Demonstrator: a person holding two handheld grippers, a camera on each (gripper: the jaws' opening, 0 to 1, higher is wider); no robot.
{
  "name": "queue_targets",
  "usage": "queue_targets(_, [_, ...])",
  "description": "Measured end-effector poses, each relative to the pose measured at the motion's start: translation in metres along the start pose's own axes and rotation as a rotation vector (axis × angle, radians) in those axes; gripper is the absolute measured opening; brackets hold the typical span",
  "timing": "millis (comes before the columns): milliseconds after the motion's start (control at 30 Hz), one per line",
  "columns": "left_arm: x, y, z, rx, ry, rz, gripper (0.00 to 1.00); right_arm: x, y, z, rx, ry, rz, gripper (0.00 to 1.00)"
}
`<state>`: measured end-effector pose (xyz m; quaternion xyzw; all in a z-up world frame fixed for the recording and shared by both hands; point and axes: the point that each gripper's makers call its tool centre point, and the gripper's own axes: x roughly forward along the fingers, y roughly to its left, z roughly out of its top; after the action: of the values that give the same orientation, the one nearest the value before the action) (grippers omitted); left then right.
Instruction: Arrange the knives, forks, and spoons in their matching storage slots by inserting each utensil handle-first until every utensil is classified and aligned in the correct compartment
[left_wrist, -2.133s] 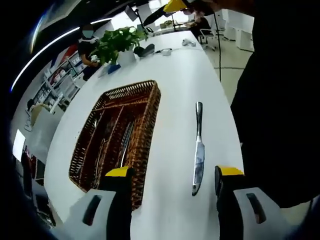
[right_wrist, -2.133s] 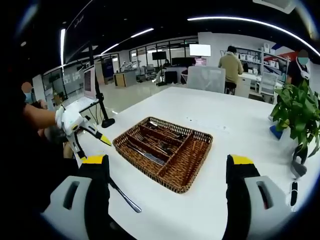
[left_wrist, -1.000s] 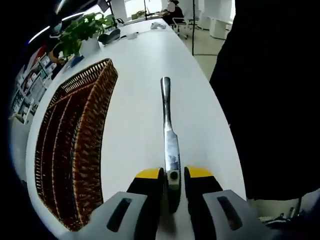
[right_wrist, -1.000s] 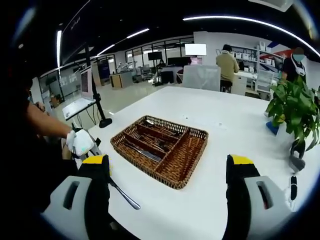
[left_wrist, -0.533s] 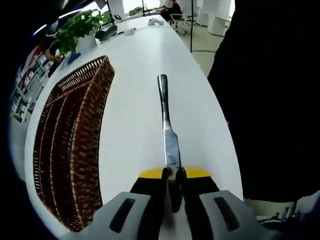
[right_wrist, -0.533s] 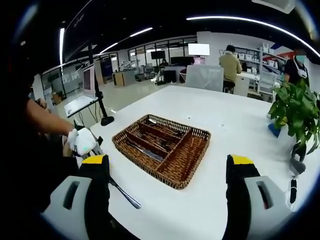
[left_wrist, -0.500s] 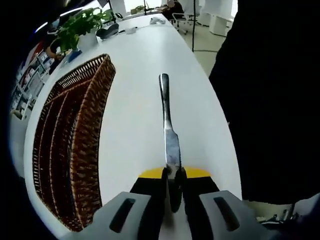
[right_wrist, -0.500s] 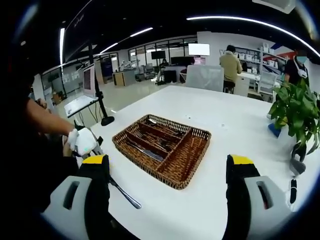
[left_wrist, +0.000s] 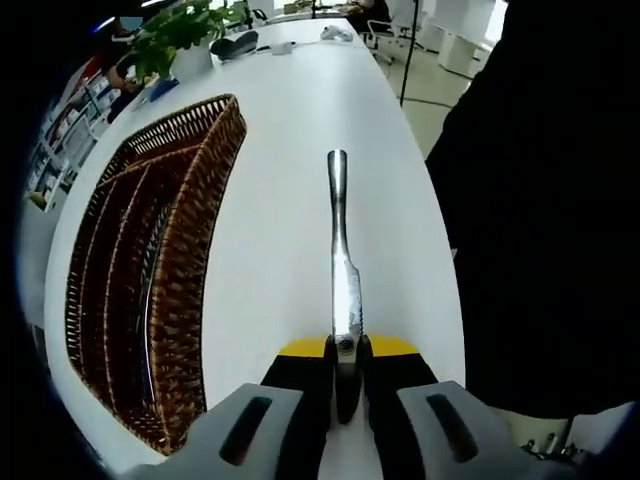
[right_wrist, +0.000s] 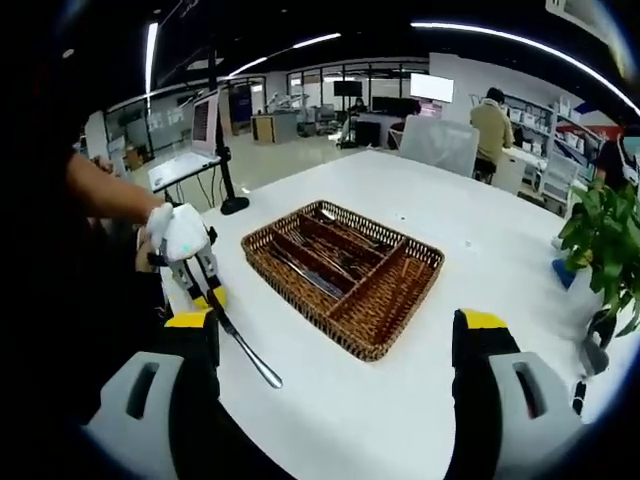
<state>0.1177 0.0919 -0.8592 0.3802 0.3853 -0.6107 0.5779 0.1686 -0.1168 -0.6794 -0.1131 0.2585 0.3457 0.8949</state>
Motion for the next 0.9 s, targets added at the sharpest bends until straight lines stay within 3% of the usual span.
queue_targets(267, [-0.007, 0.01, -0.002, 0.012, 0.012, 0.021, 0.1, 0.012, 0.009, -0.016, -0.028, 0.031, 0.048, 0.97])
queue_targets(367, [-0.011, 0.012, -0.001, 0.027, 0.015, 0.029, 0.1, 0.019, 0.014, -0.028, -0.131, 0.077, 0.047, 0.94])
queue_targets(400, [-0.012, 0.013, 0.0, 0.036, 0.018, 0.032, 0.1, 0.024, 0.019, -0.037, -0.217, 0.11, 0.05, 0.92])
queue_targets(433, [-0.013, 0.013, 0.0, 0.04, 0.02, 0.033, 0.1, 0.031, 0.027, -0.045, -0.235, 0.138, 0.079, 0.92])
queue_targets(500, [-0.014, 0.014, 0.0, 0.052, 0.026, 0.035, 0.1, 0.039, 0.039, -0.055, -0.252, 0.171, 0.123, 0.92])
queue_targets(667, [-0.013, 0.016, -0.003, 0.067, 0.041, 0.036, 0.09, 0.064, 0.049, -0.06, -0.235, 0.16, 0.166, 0.88])
queue_targets(767, [-0.014, 0.017, -0.002, 0.076, 0.043, 0.036, 0.09, 0.079, 0.057, -0.066, -0.24, 0.165, 0.203, 0.82])
queue_targets(867, [-0.015, 0.018, 0.0, 0.084, 0.041, 0.041, 0.09, 0.096, 0.07, -0.075, -0.263, 0.142, 0.258, 0.65])
queue_targets(900, [-0.015, 0.019, 0.0, 0.085, 0.04, 0.043, 0.09, 0.102, 0.078, -0.084, -0.276, 0.167, 0.291, 0.58])
